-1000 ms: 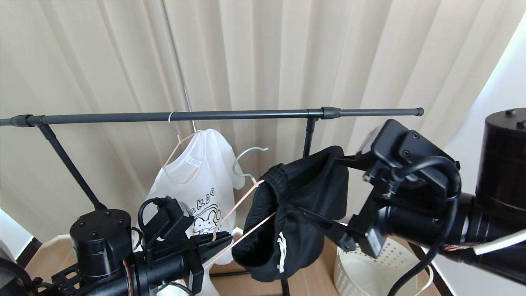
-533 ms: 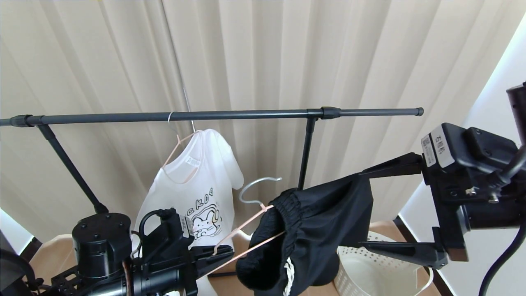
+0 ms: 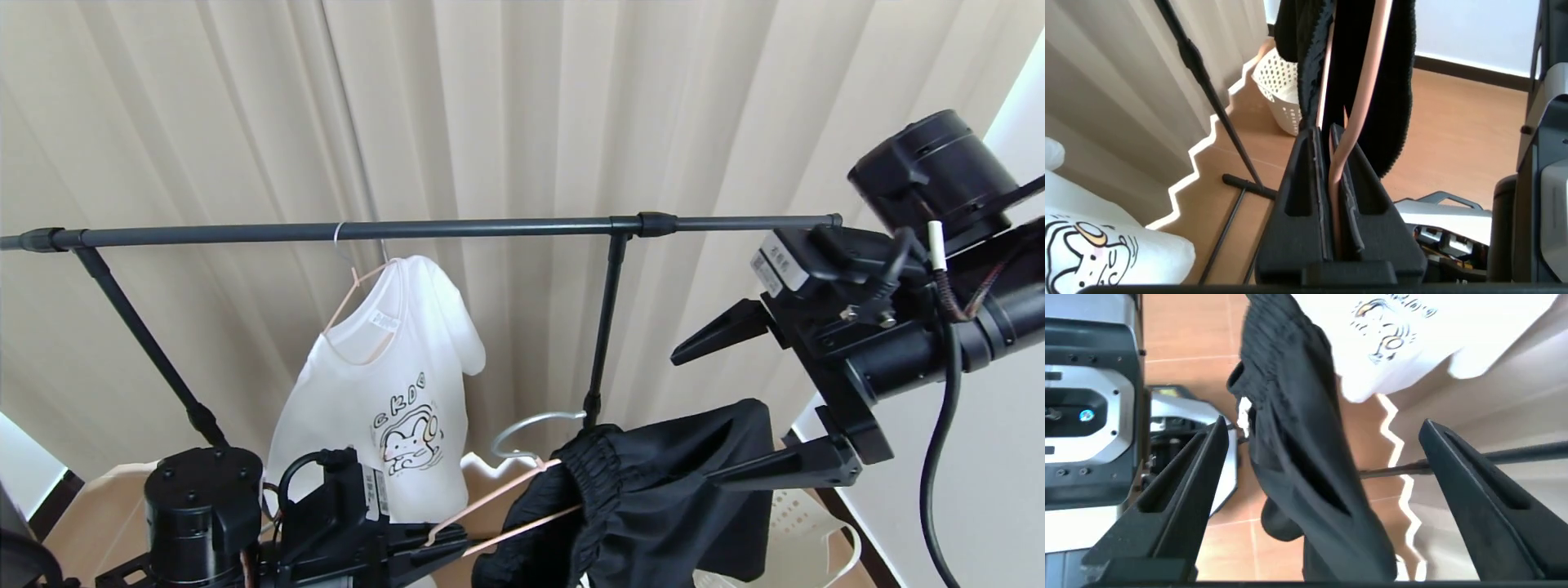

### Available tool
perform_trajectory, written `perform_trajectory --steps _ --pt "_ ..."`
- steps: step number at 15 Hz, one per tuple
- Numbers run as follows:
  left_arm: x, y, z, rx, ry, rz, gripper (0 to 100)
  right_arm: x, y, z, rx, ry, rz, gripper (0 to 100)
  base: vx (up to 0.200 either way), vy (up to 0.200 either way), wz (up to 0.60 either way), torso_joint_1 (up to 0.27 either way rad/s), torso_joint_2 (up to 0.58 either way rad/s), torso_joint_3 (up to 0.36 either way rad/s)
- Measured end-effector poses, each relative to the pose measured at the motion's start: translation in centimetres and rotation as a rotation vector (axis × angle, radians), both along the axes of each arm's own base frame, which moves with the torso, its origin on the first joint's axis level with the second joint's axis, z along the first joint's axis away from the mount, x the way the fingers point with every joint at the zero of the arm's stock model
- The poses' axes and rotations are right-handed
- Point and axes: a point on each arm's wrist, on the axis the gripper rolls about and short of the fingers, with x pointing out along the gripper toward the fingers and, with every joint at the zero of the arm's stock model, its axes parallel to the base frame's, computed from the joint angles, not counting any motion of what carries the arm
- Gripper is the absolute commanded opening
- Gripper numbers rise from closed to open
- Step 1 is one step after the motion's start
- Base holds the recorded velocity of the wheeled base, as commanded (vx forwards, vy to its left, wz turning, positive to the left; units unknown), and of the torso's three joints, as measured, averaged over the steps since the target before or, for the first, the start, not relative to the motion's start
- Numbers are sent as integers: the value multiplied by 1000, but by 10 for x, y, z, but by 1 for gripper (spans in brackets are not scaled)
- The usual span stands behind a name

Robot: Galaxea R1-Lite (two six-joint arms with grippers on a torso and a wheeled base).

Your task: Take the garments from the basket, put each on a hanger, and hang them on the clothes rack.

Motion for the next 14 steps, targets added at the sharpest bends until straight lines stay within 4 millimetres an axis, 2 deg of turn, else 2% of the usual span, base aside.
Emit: perform_trajectory --steps 4,8,14 --pt "0 -5 1 -5 -8 -17 0 11 22 -13 -50 62 44 100 0 0 0 0 0 0" --pt "0 -6 1 -6 -10 -20 0 12 39 -27 -121 80 57 100 0 0 0 0 0 0" --pt "0 -6 2 -10 -15 -21 0 8 58 -34 -147 90 80 100 0 0 0 0 0 0"
